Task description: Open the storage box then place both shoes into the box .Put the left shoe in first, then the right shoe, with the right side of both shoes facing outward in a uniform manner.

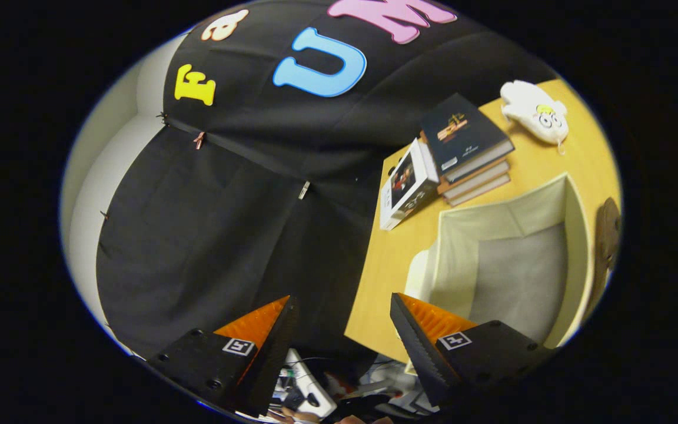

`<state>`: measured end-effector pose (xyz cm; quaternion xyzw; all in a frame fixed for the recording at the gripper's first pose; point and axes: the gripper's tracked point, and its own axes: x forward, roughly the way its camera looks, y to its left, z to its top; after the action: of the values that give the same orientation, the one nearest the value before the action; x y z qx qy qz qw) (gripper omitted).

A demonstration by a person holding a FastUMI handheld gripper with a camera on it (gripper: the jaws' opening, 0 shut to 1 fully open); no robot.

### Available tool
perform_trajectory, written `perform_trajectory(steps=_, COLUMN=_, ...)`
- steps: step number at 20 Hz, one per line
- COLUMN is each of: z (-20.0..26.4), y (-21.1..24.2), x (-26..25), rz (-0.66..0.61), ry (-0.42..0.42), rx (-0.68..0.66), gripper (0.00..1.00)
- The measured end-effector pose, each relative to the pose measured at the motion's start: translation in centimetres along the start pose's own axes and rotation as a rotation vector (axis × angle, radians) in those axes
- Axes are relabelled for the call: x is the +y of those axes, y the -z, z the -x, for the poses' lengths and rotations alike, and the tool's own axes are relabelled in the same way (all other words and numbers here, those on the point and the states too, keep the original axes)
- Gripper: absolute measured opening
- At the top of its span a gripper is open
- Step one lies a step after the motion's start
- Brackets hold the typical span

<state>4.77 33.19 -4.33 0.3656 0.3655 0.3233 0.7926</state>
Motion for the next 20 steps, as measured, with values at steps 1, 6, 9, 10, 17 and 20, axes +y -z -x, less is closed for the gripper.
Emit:
perform_trajectory(steps=1, z=0.9, y=-0.7, x=-1.1, rz=0.025, ry=0.021, rx=-0.022, gripper=0.97)
perform_trajectory(steps=6, z=5.7, y=-3.4, x=-6.0, rz=0.095, ry=0.122, rx=-0.117, gripper=0.97)
perform_trajectory(steps=9, z=8.3, y=-4.3, x=-8.9, rz=0.160, ry=0.198, rx=-0.154, gripper=0.97)
perform_trajectory(steps=10, z=9.2, y=-4.6, x=-10.0, rz=0.180, ry=0.228, rx=-0.162, gripper=0.97)
perform_trajectory(steps=17, z=14.8, y=-3.7, x=-17.4, rz=0.178, ry=0.396, rx=-0.150, gripper=0.98)
perform_trajectory(steps=20, z=16.9, y=-2.8, x=-21.3, rz=0.175, ry=0.493, rx=-0.139, gripper=0.98)
